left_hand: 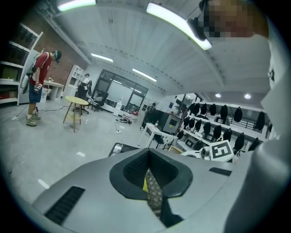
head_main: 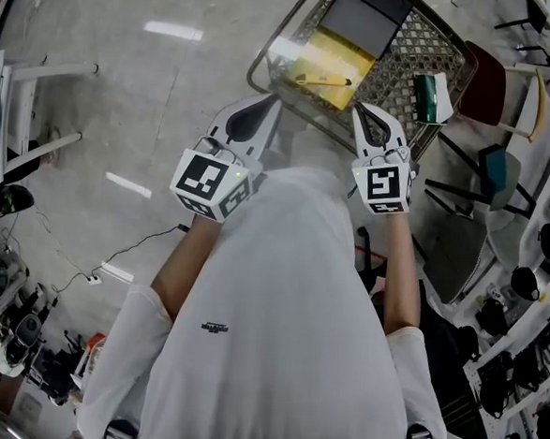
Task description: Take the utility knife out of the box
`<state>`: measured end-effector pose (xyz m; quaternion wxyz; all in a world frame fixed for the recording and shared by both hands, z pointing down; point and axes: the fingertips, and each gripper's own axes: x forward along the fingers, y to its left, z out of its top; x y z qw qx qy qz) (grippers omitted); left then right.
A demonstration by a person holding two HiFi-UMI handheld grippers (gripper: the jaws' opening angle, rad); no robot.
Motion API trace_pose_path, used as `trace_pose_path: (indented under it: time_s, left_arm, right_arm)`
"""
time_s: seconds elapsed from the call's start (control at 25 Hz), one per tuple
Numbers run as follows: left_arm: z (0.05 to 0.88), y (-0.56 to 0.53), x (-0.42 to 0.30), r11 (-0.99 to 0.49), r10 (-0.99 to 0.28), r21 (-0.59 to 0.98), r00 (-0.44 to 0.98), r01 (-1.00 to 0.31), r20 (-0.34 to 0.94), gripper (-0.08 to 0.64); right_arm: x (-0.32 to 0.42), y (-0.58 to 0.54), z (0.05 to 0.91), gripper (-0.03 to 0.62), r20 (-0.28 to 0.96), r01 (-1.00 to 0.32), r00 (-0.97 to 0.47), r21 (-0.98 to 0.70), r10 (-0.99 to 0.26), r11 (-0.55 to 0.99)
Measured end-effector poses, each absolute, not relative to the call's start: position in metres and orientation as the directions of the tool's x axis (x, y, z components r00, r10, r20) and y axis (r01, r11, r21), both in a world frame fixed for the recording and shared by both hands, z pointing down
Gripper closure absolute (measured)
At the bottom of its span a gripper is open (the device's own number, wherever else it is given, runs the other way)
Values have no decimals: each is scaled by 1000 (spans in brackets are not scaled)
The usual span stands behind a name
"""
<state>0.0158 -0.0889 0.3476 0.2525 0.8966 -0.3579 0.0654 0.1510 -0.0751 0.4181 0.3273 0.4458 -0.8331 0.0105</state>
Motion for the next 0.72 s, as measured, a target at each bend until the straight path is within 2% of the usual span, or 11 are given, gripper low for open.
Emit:
trace_pose_path:
  time_s: [0.32,0.52,0.56,0.6,0.72]
  left_arm:
    - [370,-104,15,-582,-616,419,714,-697,333,558]
    - [386,-110,17,-566,-609,426,706,-706,361,558]
    - [390,-111,17,-562,-608,428,705,-707,366,558]
    - [394,-113,17,-558,-606,431,703,-709,371,558]
    - [405,-117,17,-546,-605,436,697,-715,385,558]
  right_arm:
    - [148,-102,468,591,633,-664,-441,247,-637,705]
    - [145,-114,504,586,702,-560,-455,253,-548,789]
    - [144,-117,511,577,714,-539,-456,253,-531,803]
    - [144,-120,518,542,724,-521,-457,252,-516,815]
    - [142,-130,538,531,743,-476,-463,252,-483,843]
